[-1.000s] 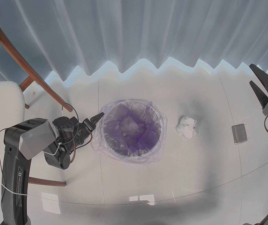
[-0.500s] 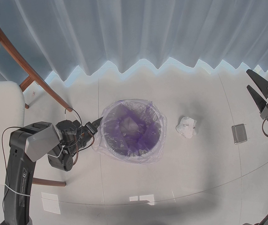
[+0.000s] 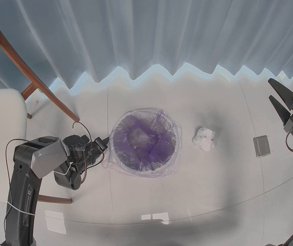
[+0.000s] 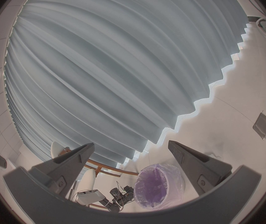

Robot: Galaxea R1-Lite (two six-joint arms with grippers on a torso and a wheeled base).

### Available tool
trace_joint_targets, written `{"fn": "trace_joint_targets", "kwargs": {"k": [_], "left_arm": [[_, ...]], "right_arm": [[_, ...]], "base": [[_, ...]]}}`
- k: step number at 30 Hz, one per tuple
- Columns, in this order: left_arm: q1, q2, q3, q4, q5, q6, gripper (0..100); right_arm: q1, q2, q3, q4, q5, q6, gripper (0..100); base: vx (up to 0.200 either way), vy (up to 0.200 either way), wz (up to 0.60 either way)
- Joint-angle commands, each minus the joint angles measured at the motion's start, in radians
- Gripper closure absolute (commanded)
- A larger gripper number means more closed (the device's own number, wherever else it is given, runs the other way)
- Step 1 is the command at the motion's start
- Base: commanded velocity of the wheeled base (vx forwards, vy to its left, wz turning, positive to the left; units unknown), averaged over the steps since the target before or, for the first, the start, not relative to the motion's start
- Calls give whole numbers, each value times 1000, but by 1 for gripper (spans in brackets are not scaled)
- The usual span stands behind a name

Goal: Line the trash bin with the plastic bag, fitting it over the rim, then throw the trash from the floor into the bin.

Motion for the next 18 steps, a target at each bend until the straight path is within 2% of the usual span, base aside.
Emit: {"fn": "trace_joint_targets", "kwargs": {"k": [1,6,18], "left_arm": [[-2,41,-2,-19,2,1,100],[-5,88,-23,-63,0,1,100],[-2,113,-37,-63,2,1,100]], "right_arm": [[-1,5,-1,0,0,0,0],[-1,11,-1,-1,0,-2,0],[-1,16,8,-1,0,-5,0]], "base": [[0,0,0],[0,0,0],[0,0,0]]}}
